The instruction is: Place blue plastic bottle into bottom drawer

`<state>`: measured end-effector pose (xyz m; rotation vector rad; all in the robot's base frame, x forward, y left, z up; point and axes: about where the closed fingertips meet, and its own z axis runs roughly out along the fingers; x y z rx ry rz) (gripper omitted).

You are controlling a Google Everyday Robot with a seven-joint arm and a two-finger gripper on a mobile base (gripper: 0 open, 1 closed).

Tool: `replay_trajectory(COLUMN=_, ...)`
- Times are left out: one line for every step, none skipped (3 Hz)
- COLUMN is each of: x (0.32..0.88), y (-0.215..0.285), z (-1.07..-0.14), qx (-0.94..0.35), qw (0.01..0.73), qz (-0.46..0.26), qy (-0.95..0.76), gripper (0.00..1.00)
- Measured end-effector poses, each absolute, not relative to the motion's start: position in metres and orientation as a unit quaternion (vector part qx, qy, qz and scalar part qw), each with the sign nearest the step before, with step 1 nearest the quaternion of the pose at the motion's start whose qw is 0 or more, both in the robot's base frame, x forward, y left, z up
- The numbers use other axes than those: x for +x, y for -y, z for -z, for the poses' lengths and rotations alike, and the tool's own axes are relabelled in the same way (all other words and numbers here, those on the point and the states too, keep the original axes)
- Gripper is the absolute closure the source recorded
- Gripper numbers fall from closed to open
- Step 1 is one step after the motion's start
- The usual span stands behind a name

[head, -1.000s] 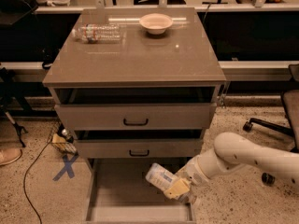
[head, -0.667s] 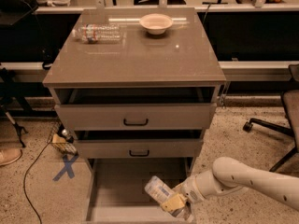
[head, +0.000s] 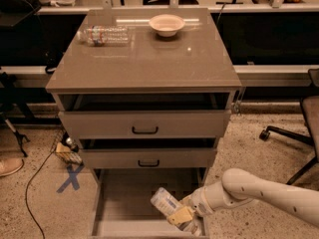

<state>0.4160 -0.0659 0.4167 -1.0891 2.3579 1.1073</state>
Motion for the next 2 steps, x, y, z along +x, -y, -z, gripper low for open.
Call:
replay_trajectory(x=0.447, y=0.039, z=-0.368, qx=-0.376, qw=0.172, qz=-0.398, qy=-0.819, gripper=1.00)
replay_trajectory(x=0.471, y=0.015, z=-0.322, qx=-0.364, qw=0.180, qz=-0.405, qy=-0.819, gripper=1.00)
